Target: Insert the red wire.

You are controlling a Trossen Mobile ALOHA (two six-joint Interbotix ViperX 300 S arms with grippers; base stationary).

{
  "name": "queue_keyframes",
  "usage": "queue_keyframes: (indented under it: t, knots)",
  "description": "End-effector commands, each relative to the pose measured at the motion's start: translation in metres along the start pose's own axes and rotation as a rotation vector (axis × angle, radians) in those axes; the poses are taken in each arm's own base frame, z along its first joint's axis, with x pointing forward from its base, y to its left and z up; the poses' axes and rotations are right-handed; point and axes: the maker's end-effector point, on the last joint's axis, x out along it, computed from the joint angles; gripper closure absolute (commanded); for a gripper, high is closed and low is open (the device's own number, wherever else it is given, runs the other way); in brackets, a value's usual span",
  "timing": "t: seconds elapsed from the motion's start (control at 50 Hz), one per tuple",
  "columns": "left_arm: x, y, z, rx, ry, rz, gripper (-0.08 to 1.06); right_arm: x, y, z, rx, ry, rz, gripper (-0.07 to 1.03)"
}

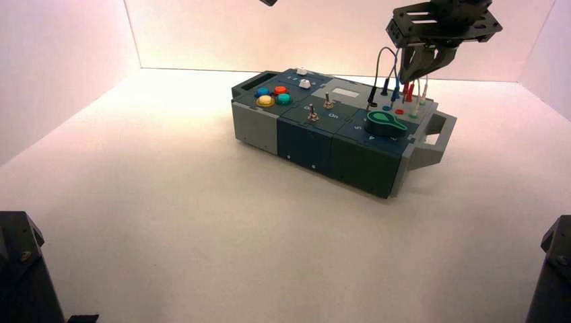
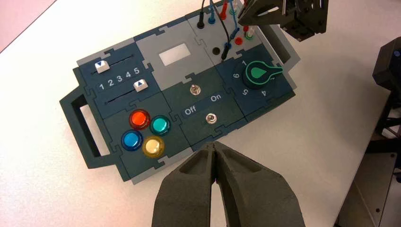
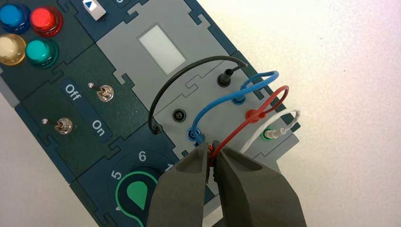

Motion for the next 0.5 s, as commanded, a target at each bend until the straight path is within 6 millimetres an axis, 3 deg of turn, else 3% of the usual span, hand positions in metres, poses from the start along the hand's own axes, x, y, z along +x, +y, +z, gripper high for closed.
queue_keyframes:
  t: [0.02,0.3,0.5]
  knots:
    - [-0.0127,-0.0005,0.0156,0.022,-0.048,0.017,1.01,-0.0038,-0.0019,0.0086,0.006,-0.038,-0.004,0.99]
    - [-0.0108,-0.0061,0.0118,0.049,-0.023,-0.012,1.01,-0.0016,-0.0015,0.0071,0.003,-0.031,-0.004,0.99]
    - [-0.0122,-0.0059,0.0198,0.021,-0.068,-0.005,1.01,-0.0003,-0.002,0.0055,0.004,-0.029,-0.005,0.99]
